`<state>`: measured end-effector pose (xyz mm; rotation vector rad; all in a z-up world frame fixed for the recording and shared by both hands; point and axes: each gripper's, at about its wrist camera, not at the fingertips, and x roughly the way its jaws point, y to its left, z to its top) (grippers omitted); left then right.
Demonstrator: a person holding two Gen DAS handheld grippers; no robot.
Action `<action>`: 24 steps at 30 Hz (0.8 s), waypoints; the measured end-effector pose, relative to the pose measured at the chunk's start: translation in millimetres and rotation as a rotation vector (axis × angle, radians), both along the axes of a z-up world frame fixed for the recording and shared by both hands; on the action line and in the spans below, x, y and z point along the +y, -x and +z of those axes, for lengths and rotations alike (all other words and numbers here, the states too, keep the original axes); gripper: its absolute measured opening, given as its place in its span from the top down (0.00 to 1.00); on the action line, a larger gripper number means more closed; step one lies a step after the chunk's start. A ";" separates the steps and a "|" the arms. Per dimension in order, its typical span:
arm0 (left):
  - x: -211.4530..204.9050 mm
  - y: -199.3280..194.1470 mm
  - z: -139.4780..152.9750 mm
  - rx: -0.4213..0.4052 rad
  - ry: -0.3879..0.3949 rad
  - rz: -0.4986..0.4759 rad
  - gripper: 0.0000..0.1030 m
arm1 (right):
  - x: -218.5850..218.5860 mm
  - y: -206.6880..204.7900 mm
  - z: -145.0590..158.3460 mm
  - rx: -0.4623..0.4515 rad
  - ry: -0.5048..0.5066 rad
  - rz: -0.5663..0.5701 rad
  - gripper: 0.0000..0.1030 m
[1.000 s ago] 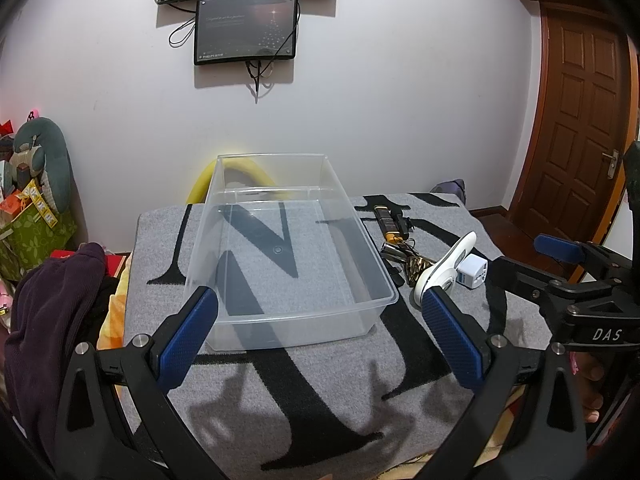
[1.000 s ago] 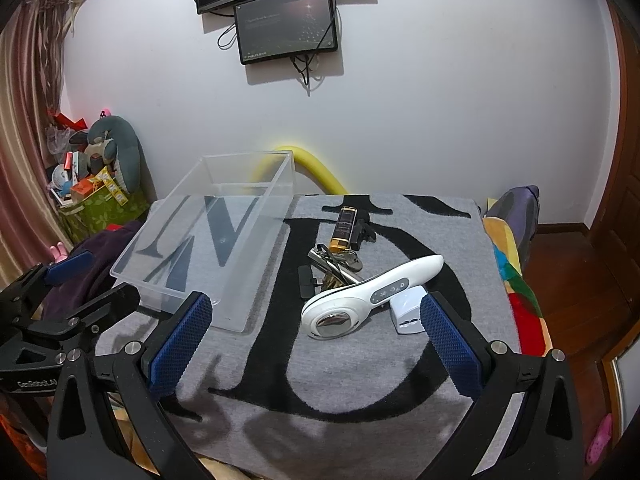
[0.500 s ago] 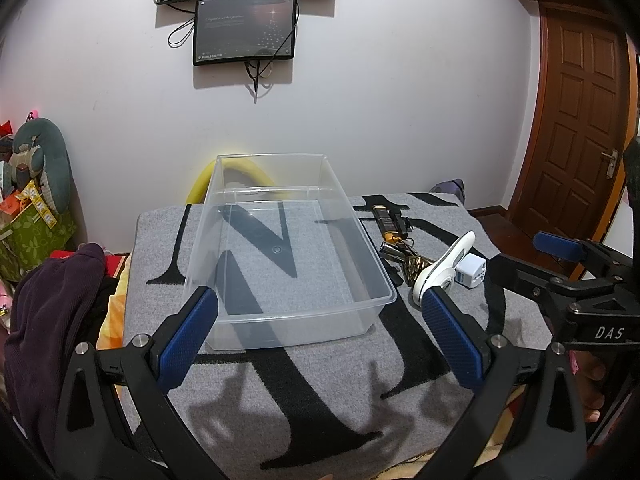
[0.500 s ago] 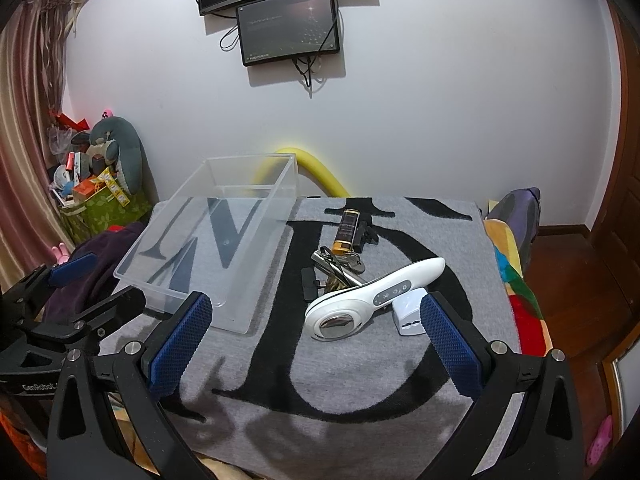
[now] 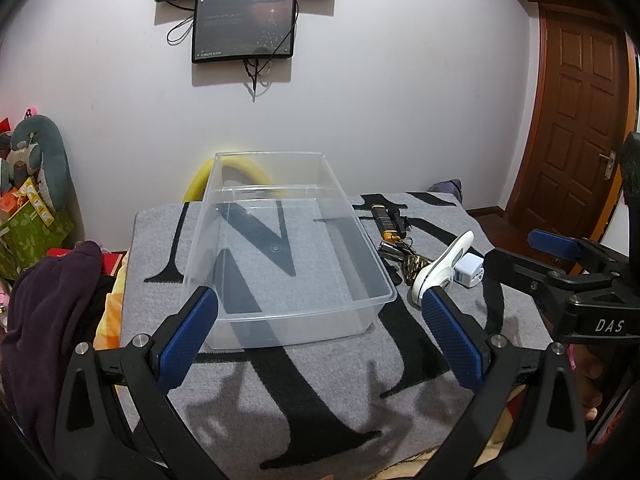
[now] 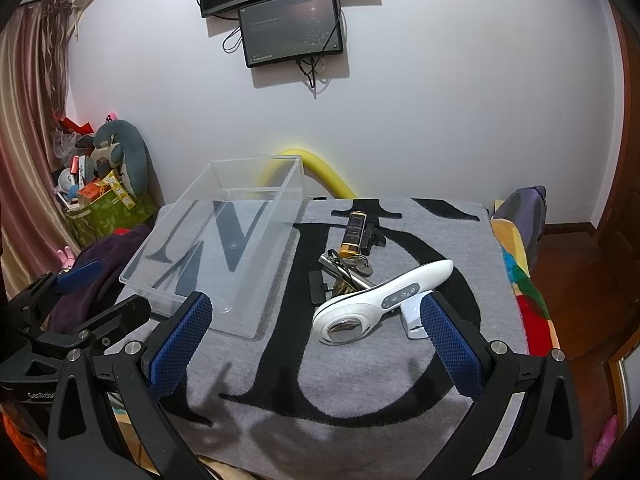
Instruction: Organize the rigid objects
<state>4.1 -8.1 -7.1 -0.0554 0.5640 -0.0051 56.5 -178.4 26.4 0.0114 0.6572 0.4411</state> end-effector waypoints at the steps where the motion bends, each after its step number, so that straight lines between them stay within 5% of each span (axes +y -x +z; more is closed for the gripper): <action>1: 0.7 -0.3 0.1 0.001 0.001 -0.001 0.00 | -0.1 0.5 0.1 0.000 0.001 -0.001 0.00; 15: 56.7 -34.6 15.4 0.035 -0.009 0.067 0.00 | -19.2 -24.4 -14.6 0.056 0.038 -0.091 0.00; 17: 66.5 -42.5 16.6 0.047 -0.009 0.070 0.05 | -25.8 -32.3 -20.3 0.084 0.038 -0.111 0.00; 19: 75.9 -52.0 16.4 0.073 -0.015 0.073 0.20 | -31.5 -39.7 -25.3 0.105 0.036 -0.126 0.00; 24: 94.3 -79.1 11.5 0.137 -0.031 0.079 0.29 | -43.4 -55.7 -36.8 0.150 0.035 -0.148 0.00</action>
